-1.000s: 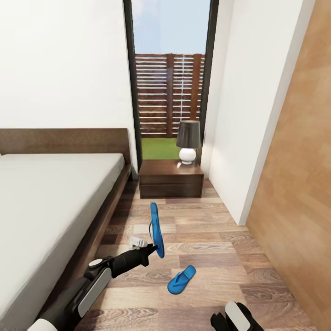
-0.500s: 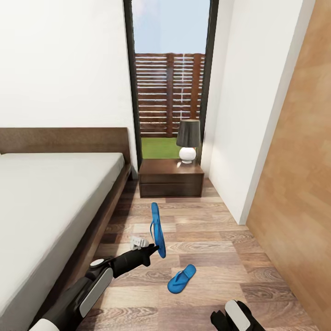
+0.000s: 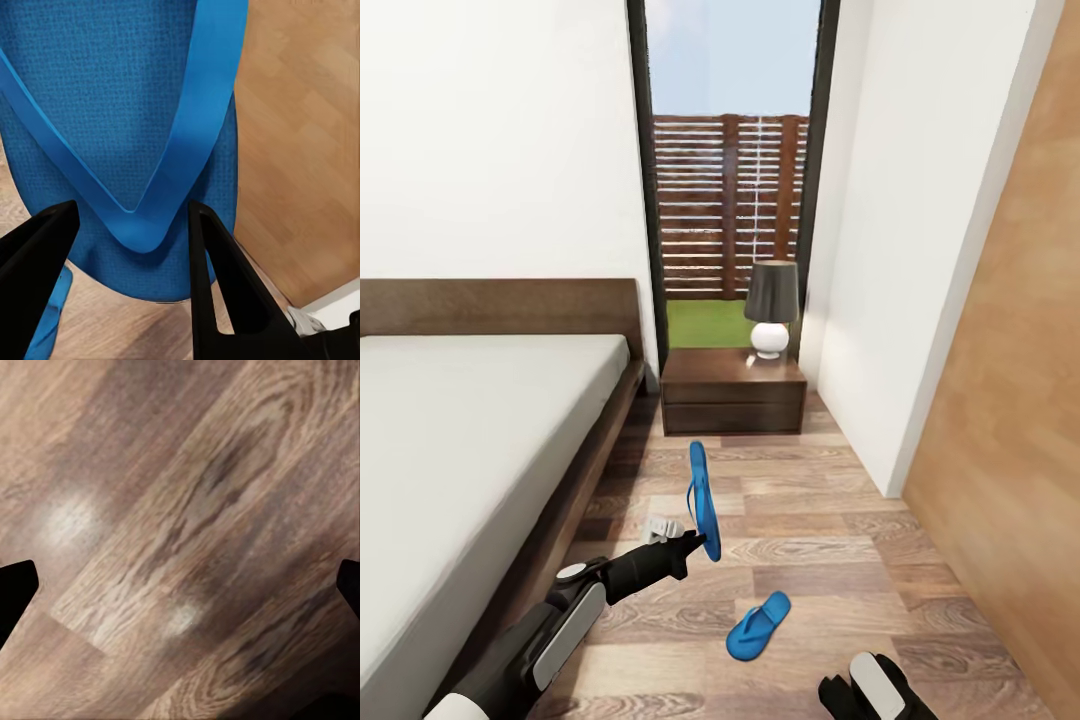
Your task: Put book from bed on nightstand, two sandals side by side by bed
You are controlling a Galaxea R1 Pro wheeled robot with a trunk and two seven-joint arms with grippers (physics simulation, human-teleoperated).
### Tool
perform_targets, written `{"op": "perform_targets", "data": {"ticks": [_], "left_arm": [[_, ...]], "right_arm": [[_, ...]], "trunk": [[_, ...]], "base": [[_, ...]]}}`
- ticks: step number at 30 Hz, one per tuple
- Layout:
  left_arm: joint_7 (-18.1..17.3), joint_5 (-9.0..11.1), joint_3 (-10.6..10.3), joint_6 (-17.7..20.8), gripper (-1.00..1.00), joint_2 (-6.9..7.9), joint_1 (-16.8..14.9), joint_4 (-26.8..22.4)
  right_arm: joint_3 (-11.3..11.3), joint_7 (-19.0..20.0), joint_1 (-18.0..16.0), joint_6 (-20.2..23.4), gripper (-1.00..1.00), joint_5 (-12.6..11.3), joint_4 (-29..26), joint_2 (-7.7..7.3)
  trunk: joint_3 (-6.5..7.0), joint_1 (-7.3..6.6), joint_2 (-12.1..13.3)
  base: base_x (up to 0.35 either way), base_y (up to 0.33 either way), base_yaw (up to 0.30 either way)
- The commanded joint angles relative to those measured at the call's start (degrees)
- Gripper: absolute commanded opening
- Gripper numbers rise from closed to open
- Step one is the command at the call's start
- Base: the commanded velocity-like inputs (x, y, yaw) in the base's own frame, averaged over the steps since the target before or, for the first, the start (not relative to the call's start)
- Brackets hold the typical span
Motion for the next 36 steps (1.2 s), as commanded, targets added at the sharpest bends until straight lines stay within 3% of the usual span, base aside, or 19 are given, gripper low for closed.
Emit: {"op": "perform_targets", "data": {"ticks": [1, 8, 18, 24, 36], "left_arm": [[0.0, 0.6, -0.1, 0.5, -1.0, 0.05, 0.0, 0.0], [0.0, 0.6, -0.1, 0.5, -1.0, 0.05, 0.0, 0.0], [0.0, 0.6, -0.1, 0.4, -1.0, 0.05, 0.0, 0.0], [0.1, 0.6, -0.1, 0.4, -1.0, 0.05, 0.0, 0.0], [0.1, 0.6, -0.1, 0.4, -1.0, 0.03, 0.0, 0.0]], "right_arm": [[-0.2, -0.4, 0.0, 0.1, 1.0, -0.4, -0.2, 0.04], [-0.2, -0.4, 0.0, 0.1, 1.0, -0.4, -1.7, 0.02], [-0.2, -0.4, 0.0, 0.1, 1.0, -0.4, -1.9, 0.02], [-0.2, -0.4, 0.0, 0.1, 1.0, -0.4, -1.9, 0.02], [-0.2, -0.5, 0.0, 0.1, 1.0, -0.4, -4.0, -0.04]], "trunk": [[-0.06, 0.01, 0.0], [-0.06, 0.01, 0.0], [-0.06, 0.01, 0.0], [-1.14, 1.33, -2.4], [-3.79, 1.67, -2.6]], "base": [[0.254, 0.072, 0.0], [0.205, 0.066, 0.0], [0.021, 0.005, 0.0], [0.0, 0.0, 0.0], [0.0, 0.0, 0.0]]}}
